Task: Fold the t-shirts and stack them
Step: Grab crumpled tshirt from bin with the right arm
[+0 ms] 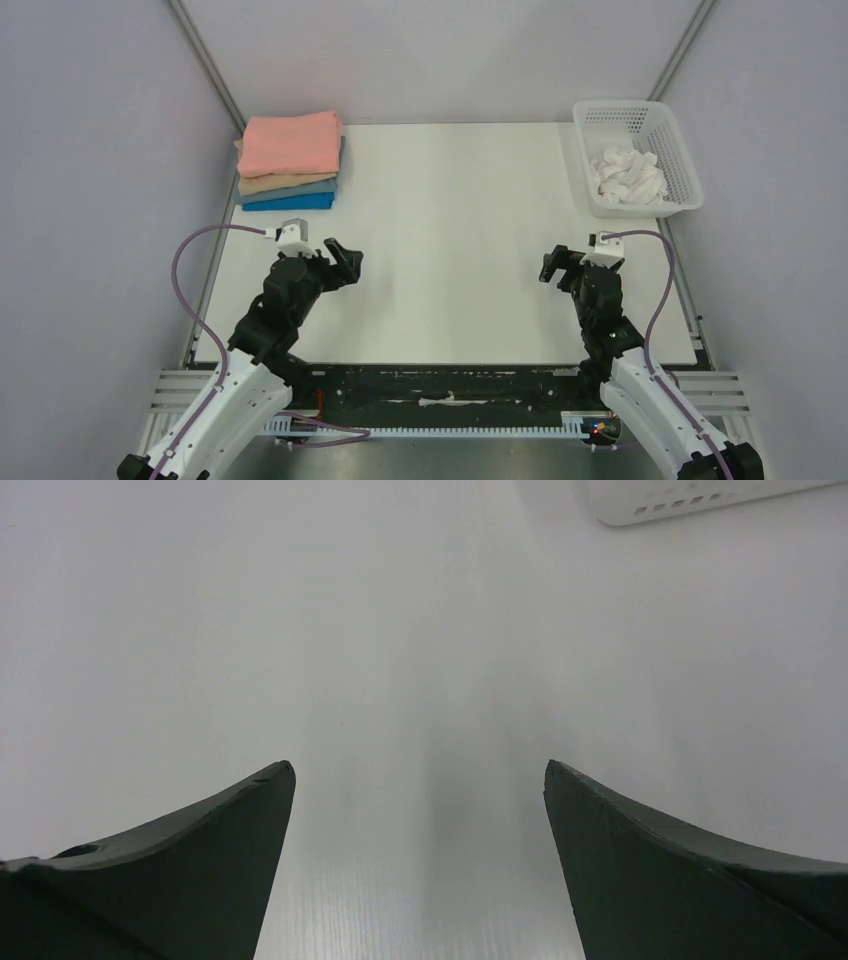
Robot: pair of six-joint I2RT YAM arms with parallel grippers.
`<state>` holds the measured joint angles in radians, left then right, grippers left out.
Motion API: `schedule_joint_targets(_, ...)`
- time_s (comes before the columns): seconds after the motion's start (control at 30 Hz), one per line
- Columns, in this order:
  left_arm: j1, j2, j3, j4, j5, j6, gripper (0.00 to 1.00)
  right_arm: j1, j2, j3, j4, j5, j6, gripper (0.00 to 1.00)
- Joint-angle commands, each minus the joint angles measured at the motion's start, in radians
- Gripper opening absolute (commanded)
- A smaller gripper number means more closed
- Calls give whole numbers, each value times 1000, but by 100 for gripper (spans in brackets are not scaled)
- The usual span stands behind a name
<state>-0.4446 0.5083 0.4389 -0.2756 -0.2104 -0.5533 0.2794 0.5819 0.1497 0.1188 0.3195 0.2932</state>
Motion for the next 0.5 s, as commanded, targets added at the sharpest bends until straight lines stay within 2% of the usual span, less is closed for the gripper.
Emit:
schedule_joint_targets(0.0, 1, -1, 0, 38, -13, -24, 90, 0, -10, 50, 47, -3, -24, 98)
schedule_joint_targets(0.13, 1, -1, 3, 30, -6, -28, 93, -1, -10, 87, 115, -66, -42, 98)
schedule_joint_targets(0.23, 1, -1, 6, 21, -7, -34, 98, -1, 34, 153, 151, -38, -58, 98)
schedule_joint_targets(0.33, 1, 4, 11, 19, 16, -28, 98, -1, 151, 297, 100, 50, -99, 98)
schedule_joint_targets(0.47, 1, 3, 17, 12, 26, -19, 98, -32, 387, 581, -31, 205, -182, 98)
